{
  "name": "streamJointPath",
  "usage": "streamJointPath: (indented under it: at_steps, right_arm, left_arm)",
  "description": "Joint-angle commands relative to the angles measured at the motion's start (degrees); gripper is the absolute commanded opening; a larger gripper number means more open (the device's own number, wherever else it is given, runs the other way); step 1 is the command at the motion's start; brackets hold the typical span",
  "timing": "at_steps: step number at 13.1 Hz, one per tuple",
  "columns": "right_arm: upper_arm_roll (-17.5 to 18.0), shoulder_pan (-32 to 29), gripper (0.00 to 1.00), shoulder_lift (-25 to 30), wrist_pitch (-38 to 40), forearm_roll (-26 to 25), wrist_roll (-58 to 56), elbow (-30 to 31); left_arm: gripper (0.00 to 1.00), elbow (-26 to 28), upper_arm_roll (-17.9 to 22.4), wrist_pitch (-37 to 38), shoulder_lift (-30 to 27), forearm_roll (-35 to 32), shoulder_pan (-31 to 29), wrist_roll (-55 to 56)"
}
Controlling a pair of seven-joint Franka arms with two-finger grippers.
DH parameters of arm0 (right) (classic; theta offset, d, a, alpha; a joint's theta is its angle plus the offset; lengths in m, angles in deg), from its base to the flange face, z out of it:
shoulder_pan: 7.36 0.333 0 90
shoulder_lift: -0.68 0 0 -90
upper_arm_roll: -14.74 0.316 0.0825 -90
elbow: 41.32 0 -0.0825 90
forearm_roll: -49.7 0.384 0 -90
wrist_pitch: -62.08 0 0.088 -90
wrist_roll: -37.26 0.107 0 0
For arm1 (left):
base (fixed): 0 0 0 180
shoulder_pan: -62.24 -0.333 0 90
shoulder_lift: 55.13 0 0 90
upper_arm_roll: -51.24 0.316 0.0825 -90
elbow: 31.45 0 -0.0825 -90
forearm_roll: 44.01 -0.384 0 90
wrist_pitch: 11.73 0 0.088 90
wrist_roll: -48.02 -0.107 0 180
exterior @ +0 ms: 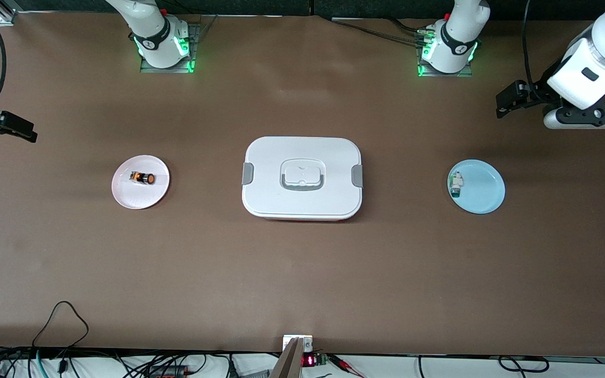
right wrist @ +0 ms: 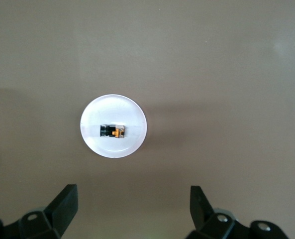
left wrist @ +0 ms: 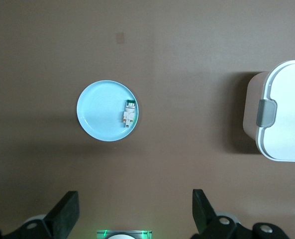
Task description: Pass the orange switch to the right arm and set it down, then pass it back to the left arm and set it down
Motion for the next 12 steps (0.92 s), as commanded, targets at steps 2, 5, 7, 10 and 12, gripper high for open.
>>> streamJointPath:
  at_steps: [2,5,7,10,12]
  right_arm:
    - [0.1,0.1,1.00,4.0,-4.2,2.0,2.3,4.7]
    - [0.1,0.0,1.00,6.2,-5.1,1.9,2.3,8.0]
    - [0.1,0.0,1.00,6.3,-2.9,1.5,1.3,7.5]
    - [0.2,0.2,1.00,4.3,1.0,1.6,-2.0,4.3]
    - [0.1,0.0,1.00,4.3,1.0,1.9,-1.4,2.8]
  left_arm:
    - [1.00,-0.9,0.3,0.0,0.5,0.3,0.1,-0.2]
    - [1.00,-0.8,0.1,0.0,0.5,0.3,0.0,-0.1]
    - [1.00,-0.8,-0.1,0.0,0.6,0.3,0.0,-0.2]
    - [1.00,-0.8,-0.1,0.0,0.5,0.3,0.0,-0.3]
    - [1.00,-0.8,-0.1,0.1,0.5,0.3,0.0,-0.3]
